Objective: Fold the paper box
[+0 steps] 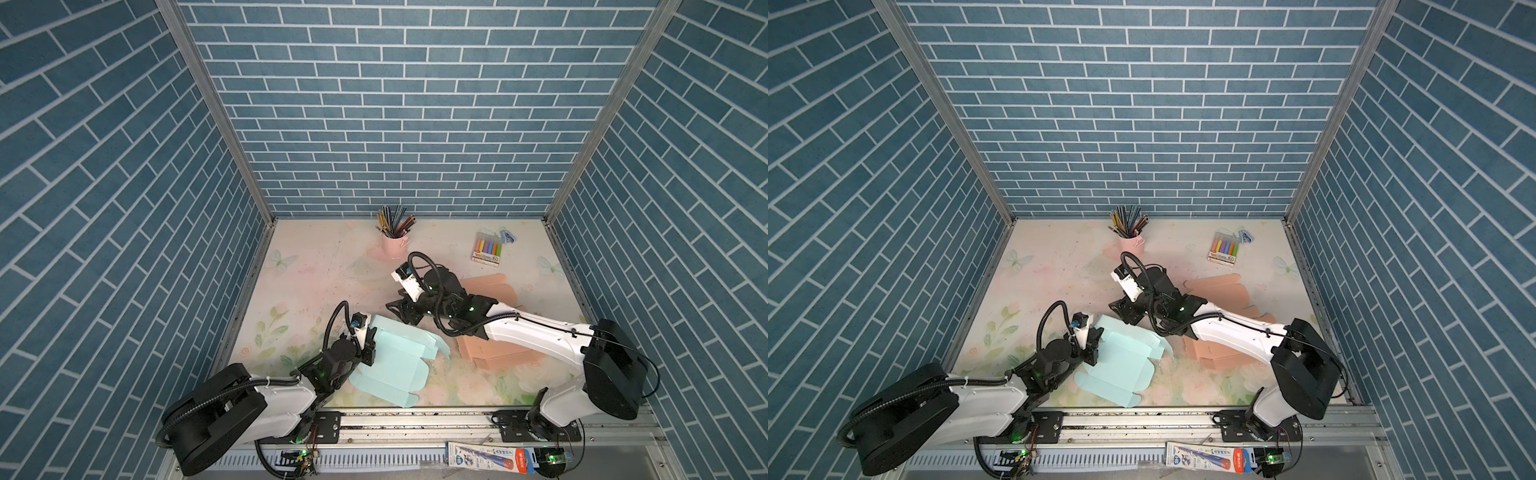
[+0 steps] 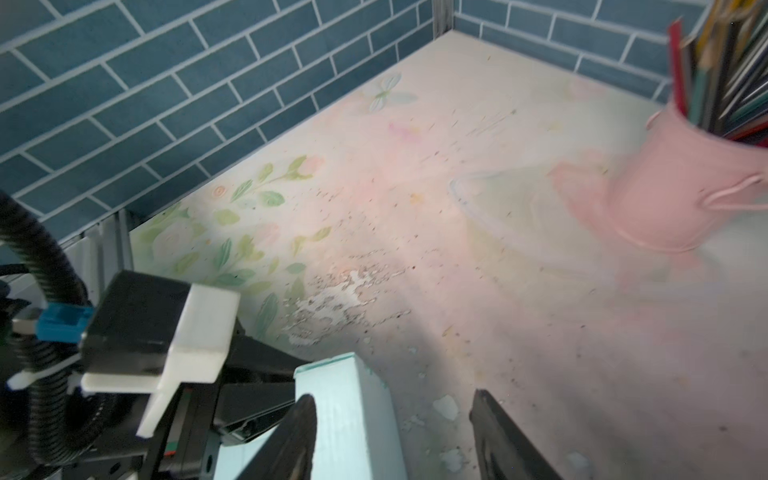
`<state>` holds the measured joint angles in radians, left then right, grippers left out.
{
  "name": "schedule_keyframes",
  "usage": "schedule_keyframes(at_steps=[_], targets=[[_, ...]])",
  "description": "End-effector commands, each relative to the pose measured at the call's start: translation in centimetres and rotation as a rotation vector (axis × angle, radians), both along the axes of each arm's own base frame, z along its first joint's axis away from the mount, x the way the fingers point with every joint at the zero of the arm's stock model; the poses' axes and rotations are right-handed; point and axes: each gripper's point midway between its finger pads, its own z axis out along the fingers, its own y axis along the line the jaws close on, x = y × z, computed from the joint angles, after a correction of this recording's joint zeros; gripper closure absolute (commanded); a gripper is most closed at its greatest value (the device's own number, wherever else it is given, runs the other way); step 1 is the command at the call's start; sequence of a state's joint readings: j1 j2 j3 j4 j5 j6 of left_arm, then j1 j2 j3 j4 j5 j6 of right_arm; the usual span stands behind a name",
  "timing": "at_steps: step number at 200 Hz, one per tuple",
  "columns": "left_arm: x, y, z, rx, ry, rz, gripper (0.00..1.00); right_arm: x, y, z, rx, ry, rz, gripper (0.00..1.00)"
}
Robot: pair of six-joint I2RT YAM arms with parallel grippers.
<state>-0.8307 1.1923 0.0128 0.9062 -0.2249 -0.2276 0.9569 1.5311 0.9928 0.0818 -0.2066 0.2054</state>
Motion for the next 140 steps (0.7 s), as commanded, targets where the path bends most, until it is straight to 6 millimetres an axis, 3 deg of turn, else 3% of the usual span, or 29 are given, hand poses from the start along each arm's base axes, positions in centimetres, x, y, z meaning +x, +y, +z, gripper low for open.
schedule_keyframes(at_steps=[1,47,93,140], targets=[[0.2,-0.5,0.0,0.024,-0.007,-0.004,0.9,-1.1,0.4,-1.8,0.038,0.176,0.022,0.42],[0.2,-1.3,-0.3,0.034,-0.005,-0.018,0.9,-0.6,-0.2,-5.4,0.023,0.315,-0.005,0.56],[0.2,-1.7,-0.6,0.029,0.0,-0.017,0.9,-1.0,0.0,-6.5,0.04,0.369,0.014,0.57],[0.3,-1.7,-0.2,0.004,-0.014,-0.008,0.9,-2.6,-0.1,-7.8,0.061,0.453,0.051,0.57]])
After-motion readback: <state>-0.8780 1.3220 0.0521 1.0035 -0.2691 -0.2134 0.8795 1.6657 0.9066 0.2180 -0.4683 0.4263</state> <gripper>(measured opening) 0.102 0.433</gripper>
